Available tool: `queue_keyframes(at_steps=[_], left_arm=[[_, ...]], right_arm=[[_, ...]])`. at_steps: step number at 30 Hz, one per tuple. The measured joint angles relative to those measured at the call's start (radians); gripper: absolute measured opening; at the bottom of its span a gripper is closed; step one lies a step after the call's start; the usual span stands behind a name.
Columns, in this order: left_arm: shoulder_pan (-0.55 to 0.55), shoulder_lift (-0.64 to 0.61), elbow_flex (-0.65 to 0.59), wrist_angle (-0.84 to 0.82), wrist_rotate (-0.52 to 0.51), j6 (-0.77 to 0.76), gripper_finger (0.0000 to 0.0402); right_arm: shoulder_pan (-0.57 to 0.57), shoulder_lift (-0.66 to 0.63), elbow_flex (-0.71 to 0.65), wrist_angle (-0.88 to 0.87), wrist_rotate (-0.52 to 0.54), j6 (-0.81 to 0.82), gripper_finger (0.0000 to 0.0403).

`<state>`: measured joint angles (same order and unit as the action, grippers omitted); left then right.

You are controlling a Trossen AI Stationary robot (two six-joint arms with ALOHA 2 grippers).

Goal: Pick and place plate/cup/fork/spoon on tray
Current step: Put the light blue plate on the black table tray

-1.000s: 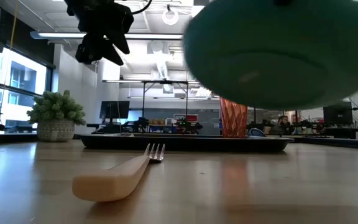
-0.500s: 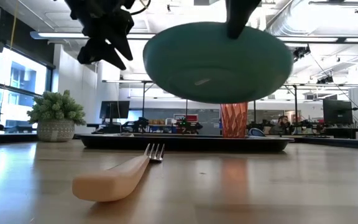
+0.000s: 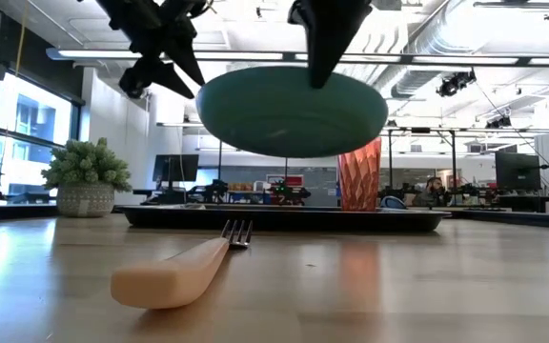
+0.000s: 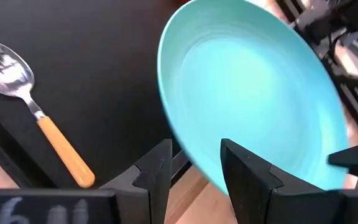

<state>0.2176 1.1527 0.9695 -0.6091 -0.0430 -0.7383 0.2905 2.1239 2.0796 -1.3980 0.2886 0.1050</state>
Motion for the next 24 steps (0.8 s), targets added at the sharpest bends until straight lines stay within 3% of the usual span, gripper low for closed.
queue_keyframes(at_steps=[9, 24], left_arm=[[0.060, -0.122, 0.000, 0.000, -0.058, 0.036, 0.0129], [0.149, -0.269, 0.000, -0.001, -0.059, 0.105, 0.0129]], right_arm=[[-0.097, 0.000, 0.000, 0.085, 0.017, -0.091, 0.0000], [-0.233, 0.060, 0.000, 0.165, -0.002, -0.057, 0.0000]])
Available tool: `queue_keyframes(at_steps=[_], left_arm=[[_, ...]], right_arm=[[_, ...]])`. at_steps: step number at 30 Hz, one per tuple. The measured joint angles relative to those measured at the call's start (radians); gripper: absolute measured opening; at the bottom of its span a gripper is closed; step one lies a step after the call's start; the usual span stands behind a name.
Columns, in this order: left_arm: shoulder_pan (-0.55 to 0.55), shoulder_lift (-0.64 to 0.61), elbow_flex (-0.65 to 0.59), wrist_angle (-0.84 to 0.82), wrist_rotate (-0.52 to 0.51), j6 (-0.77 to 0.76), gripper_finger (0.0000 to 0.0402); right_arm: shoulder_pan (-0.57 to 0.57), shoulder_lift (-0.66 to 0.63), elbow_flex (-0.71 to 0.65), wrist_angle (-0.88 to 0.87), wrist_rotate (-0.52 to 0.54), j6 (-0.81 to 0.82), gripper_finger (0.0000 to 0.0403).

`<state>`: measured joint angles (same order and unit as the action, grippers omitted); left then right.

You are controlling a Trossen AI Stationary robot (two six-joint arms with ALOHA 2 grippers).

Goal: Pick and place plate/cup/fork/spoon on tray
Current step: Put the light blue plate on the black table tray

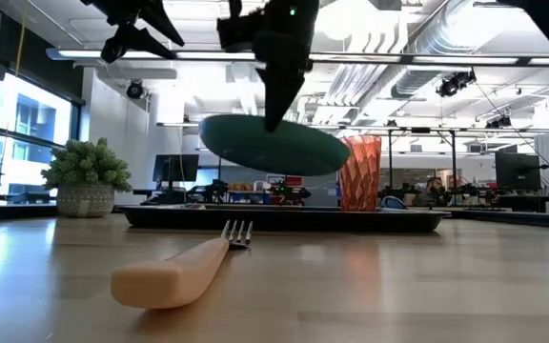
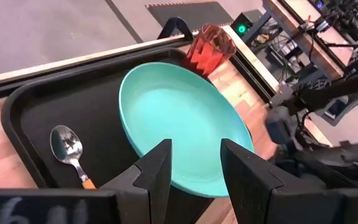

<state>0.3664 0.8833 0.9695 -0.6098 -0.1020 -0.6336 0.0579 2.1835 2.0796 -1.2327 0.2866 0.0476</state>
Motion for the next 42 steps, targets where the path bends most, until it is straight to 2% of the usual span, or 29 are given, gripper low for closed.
queue_keyframes(at_steps=[19, 42], left_arm=[[0.021, 0.000, 0.000, 0.001, 0.002, 0.055, 0.0129], [0.021, 0.000, 0.000, 0.002, 0.005, 0.096, 0.0129]], right_arm=[[-0.091, 0.062, 0.000, 0.057, -0.138, 0.133, 0.0000], [-0.118, 0.126, 0.000, 0.035, -0.154, 0.154, 0.0000]])
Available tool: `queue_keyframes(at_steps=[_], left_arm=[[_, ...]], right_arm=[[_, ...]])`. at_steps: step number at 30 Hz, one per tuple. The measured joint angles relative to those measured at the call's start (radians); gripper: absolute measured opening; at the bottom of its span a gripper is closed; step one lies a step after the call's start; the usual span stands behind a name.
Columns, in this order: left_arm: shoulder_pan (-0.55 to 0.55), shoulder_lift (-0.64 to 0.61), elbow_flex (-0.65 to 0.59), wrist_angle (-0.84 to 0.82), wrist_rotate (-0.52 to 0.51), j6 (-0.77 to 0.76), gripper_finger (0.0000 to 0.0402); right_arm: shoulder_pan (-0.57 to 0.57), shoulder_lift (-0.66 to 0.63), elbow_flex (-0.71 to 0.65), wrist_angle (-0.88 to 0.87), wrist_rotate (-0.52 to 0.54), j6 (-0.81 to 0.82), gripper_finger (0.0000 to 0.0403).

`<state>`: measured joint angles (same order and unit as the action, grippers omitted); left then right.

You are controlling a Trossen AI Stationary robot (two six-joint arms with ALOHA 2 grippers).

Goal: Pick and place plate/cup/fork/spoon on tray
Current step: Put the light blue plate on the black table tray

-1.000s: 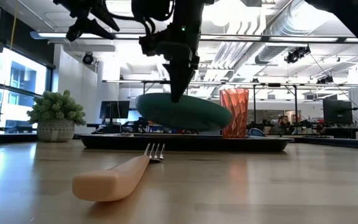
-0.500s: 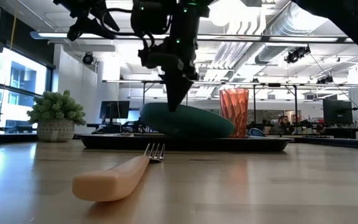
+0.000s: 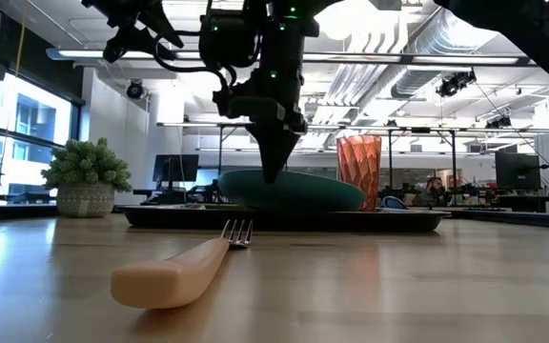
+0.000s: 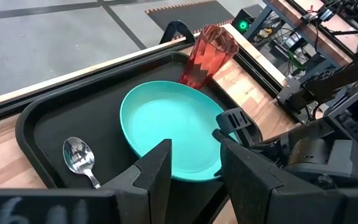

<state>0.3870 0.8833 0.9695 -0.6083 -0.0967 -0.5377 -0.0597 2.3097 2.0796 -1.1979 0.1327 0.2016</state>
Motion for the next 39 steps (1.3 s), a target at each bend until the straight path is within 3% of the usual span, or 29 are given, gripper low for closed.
queue_keyframes(at_steps=[24, 39], left_arm=[[0.000, 0.000, 0.000, 0.000, 0.001, -0.007, 0.0129], [0.000, 0.000, 0.001, 0.000, 0.001, -0.008, 0.0129]], right_arm=[[-0.045, 0.003, 0.000, 0.034, -0.151, -0.024, 0.0019], [-0.058, 0.050, 0.000, 0.036, -0.137, 0.004, 0.0021]])
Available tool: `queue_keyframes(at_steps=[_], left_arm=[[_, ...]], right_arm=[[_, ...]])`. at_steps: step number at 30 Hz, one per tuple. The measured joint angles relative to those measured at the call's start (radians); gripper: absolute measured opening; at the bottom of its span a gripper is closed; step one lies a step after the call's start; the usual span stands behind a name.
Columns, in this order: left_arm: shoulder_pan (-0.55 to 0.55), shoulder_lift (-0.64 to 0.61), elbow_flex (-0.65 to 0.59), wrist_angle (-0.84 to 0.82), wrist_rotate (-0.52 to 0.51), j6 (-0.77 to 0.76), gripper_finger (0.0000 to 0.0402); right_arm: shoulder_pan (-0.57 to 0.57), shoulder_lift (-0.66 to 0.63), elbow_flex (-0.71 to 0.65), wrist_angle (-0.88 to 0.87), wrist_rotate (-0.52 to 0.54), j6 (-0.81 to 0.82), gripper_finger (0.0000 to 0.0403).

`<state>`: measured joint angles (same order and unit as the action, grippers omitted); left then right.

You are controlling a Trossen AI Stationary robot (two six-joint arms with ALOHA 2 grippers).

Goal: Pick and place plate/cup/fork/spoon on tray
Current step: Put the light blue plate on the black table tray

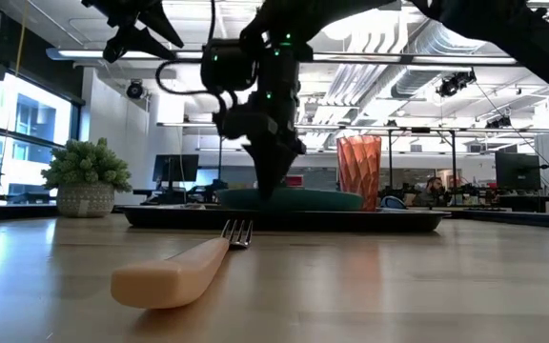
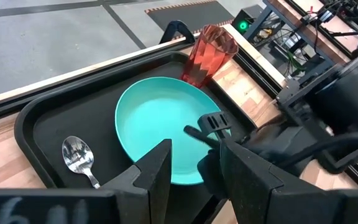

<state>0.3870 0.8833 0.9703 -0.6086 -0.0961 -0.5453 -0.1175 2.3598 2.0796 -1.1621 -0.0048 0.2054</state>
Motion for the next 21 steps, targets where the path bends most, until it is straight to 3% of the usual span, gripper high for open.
queue_keyframes(at_steps=[13, 21], left_arm=[[-0.001, 0.000, 0.000, 0.000, 0.005, 0.000, 0.0129], [-0.001, 0.000, 0.000, 0.000, 0.007, 0.000, 0.0129]], right_arm=[[0.000, -0.004, -0.001, 0.015, -0.008, -0.002, 0.0023], [0.000, -0.005, -0.001, 0.033, -0.031, -0.004, 0.0077]])
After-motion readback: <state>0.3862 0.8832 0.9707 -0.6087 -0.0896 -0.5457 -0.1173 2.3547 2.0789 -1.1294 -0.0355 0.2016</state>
